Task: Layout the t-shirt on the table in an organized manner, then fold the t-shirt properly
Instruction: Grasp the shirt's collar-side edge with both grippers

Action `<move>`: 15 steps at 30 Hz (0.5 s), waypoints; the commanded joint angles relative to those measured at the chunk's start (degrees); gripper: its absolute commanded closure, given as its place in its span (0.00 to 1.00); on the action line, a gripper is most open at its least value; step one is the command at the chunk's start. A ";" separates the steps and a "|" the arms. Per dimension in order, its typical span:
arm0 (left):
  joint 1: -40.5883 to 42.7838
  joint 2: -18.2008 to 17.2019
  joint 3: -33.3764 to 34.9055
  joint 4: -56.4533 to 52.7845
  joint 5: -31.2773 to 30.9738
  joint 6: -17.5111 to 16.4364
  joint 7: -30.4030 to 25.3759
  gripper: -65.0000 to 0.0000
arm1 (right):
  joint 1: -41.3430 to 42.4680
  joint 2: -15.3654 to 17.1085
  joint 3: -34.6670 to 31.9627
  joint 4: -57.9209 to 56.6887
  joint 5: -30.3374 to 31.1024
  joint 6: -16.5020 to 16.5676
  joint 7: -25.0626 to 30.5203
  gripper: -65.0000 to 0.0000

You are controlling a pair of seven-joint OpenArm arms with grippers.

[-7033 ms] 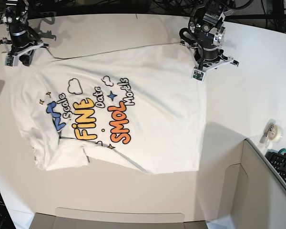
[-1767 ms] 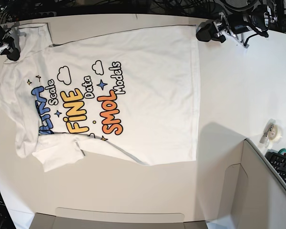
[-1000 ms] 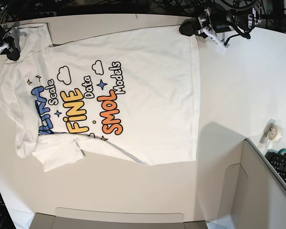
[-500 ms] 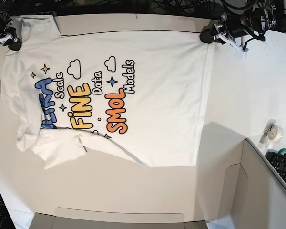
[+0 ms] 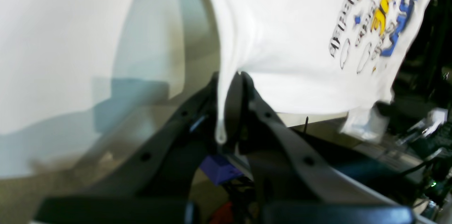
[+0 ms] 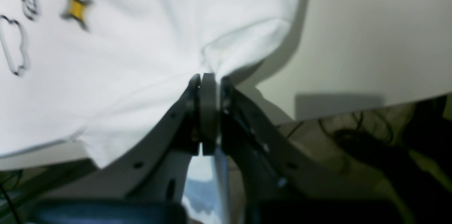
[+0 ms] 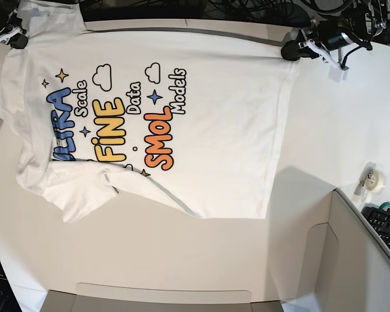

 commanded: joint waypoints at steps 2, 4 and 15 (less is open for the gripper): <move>0.31 -0.65 -0.39 0.88 -0.60 -0.20 -0.02 1.00 | -0.36 1.22 0.59 1.13 0.42 -0.37 0.57 1.00; 0.40 -0.56 -0.39 1.15 -0.77 -0.29 -0.02 1.00 | -0.45 1.13 0.85 1.22 0.42 -0.37 0.48 1.00; -0.92 -0.38 -0.48 2.55 -0.86 -0.38 -0.20 1.00 | -0.27 0.69 1.29 1.31 8.60 -0.28 0.83 1.00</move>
